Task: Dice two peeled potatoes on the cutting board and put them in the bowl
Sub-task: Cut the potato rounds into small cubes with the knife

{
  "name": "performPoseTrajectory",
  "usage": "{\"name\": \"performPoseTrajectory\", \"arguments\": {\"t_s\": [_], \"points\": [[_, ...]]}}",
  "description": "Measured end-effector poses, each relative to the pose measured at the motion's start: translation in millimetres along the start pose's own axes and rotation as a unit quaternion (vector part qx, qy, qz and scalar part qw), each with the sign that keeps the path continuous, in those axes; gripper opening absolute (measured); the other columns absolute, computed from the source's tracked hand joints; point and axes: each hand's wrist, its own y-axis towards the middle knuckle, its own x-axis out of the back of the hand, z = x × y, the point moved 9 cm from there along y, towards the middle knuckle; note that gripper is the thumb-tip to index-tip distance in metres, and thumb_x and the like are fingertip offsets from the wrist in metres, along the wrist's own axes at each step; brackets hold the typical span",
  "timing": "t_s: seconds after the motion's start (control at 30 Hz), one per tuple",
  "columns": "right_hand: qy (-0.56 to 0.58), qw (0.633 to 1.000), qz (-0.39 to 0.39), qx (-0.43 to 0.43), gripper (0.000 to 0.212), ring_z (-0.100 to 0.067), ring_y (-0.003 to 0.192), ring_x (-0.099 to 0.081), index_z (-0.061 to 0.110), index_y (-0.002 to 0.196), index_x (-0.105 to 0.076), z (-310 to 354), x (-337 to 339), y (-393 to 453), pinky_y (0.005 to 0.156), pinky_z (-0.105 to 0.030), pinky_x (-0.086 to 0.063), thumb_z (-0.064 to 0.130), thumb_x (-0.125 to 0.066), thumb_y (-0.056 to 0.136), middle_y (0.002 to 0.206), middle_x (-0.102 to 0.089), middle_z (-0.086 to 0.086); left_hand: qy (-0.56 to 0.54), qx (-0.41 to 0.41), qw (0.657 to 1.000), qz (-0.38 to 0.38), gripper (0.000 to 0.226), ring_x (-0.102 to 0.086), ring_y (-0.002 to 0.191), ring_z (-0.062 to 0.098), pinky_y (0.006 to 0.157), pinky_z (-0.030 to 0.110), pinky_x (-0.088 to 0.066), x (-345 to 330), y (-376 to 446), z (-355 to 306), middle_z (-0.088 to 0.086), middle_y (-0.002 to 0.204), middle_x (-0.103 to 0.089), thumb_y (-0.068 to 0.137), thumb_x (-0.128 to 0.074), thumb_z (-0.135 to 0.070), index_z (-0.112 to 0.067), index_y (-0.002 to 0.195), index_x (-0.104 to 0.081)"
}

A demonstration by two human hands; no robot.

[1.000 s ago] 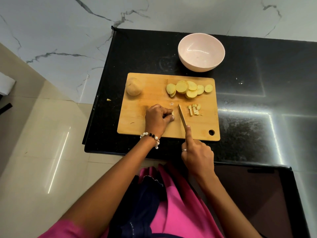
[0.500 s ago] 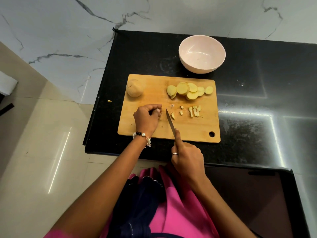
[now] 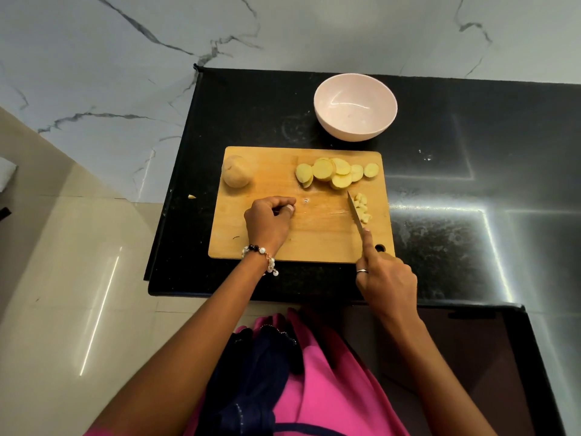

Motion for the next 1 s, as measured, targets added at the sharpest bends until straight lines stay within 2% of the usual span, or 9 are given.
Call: {"name": "performPoseTrajectory", "arguments": {"t_s": [0.13, 0.23, 0.4, 0.47, 0.57, 0.67, 0.77, 0.93, 1.0], "points": [[-0.024, 0.997, -0.062, 0.039, 0.05, -0.025, 0.04, -0.043, 0.015, 0.127, -0.061, -6.2, 20.7, 0.2, 0.04, -0.02, -0.023, 0.02, -0.049, 0.079, 0.052, -0.048, -0.006, 0.041, -0.055, 0.998, 0.018, 0.016, -0.065, 0.081, 0.005, 0.082, 0.022, -0.052, -12.6, -5.1, -20.5, -0.002, 0.091, -0.073, 0.086, -0.065, -0.009, -0.016, 0.096, -0.075], [-0.056, 0.991, -0.111, 0.06, 0.05, -0.025, 0.049, -0.043, 0.019, 0.127, -0.061, -11.5, 33.1, -0.5, 0.044, -0.024, -0.025, 0.022, -0.041, 0.082, 0.059, -0.047, -0.007, 0.109, -0.181, 0.976, 0.053, 0.029, -0.062, 0.088, 0.013, 0.083, 0.03, -0.052, -32.6, -14.5, -47.0, 0.0, 0.098, -0.07, 0.086, -0.061, -0.004, -0.02, 0.107, -0.072], [-0.112, 0.982, -0.134, 0.07, 0.059, -0.029, 0.063, -0.044, 0.026, 0.126, -0.062, -14.4, 39.1, -2.5, 0.056, -0.033, -0.024, 0.004, -0.068, 0.071, 0.071, -0.05, -0.009, 0.28, -0.433, 0.851, 0.1, 0.064, -0.05, 0.096, 0.027, 0.075, 0.036, -0.047, -75.7, -44.4, -75.9, 0.007, 0.107, -0.057, 0.077, -0.048, 0.007, -0.036, 0.123, -0.061], [-0.119, 0.981, -0.137, 0.068, 0.06, -0.028, 0.064, -0.045, 0.027, 0.123, -0.064, -14.2, 42.3, -3.2, 0.058, -0.033, -0.023, 0.003, -0.072, 0.069, 0.072, -0.05, -0.008, 0.326, -0.467, 0.817, 0.092, 0.068, -0.05, 0.1, 0.029, 0.072, 0.037, -0.045, -85.1, -49.5, -74.4, 0.008, 0.112, -0.055, 0.075, -0.05, 0.007, -0.04, 0.124, -0.059], [-0.116, 0.981, -0.138, 0.072, 0.058, -0.028, 0.065, -0.047, 0.028, 0.12, -0.066, -17.2, 45.2, -5.7, 0.059, -0.034, -0.024, 0.003, -0.072, 0.068, 0.072, -0.051, -0.007, 0.378, -0.462, 0.798, 0.084, 0.07, -0.047, 0.102, 0.029, 0.073, 0.038, -0.043, -90.4, -48.7, -69.1, 0.009, 0.116, -0.052, 0.078, -0.044, 0.004, -0.043, 0.128, -0.054], [-0.103, 0.982, -0.138, 0.072, 0.056, -0.026, 0.067, -0.047, 0.03, 0.12, -0.065, -25.2, 45.6, -10.7, 0.062, -0.034, -0.024, 0.005, -0.066, 0.07, 0.073, -0.051, -0.004, 0.414, -0.427, 0.802, 0.059, 0.069, -0.047, 0.104, 0.031, 0.075, 0.04, -0.044, -88.0, -37.2, -63.5, 0.012, 0.119, -0.05, 0.078, -0.038, 0.001, -0.039, 0.133, -0.051], [-0.05, 0.987, -0.145, 0.053, 0.051, -0.024, 0.066, -0.047, 0.029, 0.121, -0.065, -36.5, 48.0, -12.2, 0.061, -0.035, -0.026, 0.011, -0.059, 0.074, 0.072, -0.051, -0.001, 0.407, -0.398, 0.822, 0.017, 0.067, -0.048, 0.1, 0.031, 0.074, 0.039, -0.045, -76.7, -24.1, -64.8, 0.011, 0.114, -0.052, 0.074, -0.057, 0.005, -0.032, 0.13, -0.055], [0.115, 0.988, -0.104, -0.016, 0.047, -0.02, 0.067, -0.044, 0.026, 0.13, -0.057, -51.0, 35.8, -0.5, 0.059, -0.04, -0.042, 0.011, -0.06, 0.086, 0.067, -0.043, 0.005, 0.263, -0.275, 0.924, -0.039, 0.036, -0.049, 0.098, 0.031, 0.081, 0.044, -0.048, -39.0, 6.3, -61.9, 0.01, 0.106, -0.056, 0.083, -0.066, -0.013, -0.018, 0.119, -0.065], [0.182, 0.979, -0.082, -0.031, 0.043, -0.02, 0.07, -0.048, 0.022, 0.132, -0.055, -46.4, 29.8, 7.7, 0.063, -0.041, -0.046, 0.017, -0.057, 0.089, 0.067, -0.05, 0.005, 0.26, -0.2, 0.944, -0.014, 0.047, -0.046, 0.109, 0.028, 0.092, 0.038, -0.043, -34.6, 25.5, -51.5, 0.009, 0.117, -0.054, 0.086, -0.066, -0.022, -0.017, 0.131, -0.056]]}}
